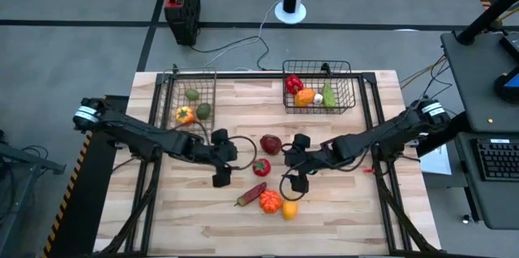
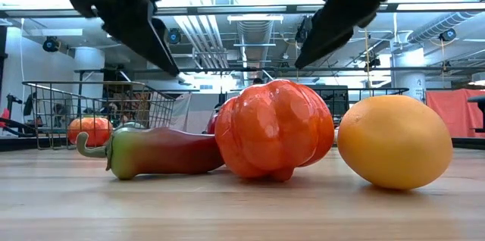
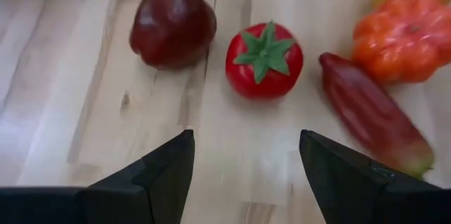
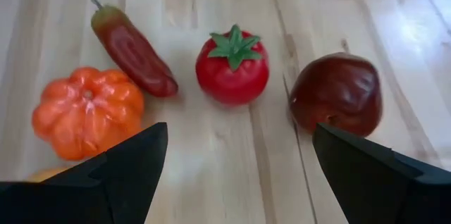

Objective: Sort produce into baskets
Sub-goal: Put the tomato into the brown wire basket

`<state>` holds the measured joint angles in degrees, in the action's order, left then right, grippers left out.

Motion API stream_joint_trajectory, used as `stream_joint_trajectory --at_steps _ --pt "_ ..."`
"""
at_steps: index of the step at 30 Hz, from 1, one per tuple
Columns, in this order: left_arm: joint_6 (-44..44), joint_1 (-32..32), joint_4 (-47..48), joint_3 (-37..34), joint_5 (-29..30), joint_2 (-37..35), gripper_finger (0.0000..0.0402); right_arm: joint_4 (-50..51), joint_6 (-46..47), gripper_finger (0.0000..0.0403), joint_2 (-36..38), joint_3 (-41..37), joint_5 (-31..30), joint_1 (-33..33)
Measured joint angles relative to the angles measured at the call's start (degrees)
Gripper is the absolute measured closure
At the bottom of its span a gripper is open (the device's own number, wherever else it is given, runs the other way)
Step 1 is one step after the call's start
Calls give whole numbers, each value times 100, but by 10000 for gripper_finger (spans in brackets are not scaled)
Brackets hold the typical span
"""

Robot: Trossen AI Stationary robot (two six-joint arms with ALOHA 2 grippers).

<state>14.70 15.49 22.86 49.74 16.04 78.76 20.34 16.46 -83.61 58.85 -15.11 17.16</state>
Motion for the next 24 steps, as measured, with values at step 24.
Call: stream_joint_trajectory --at_steps 24 --pt "-396 92 -1084 -7 439 1247 163 -1823 -1211 58 -1171 -9 -453 131"
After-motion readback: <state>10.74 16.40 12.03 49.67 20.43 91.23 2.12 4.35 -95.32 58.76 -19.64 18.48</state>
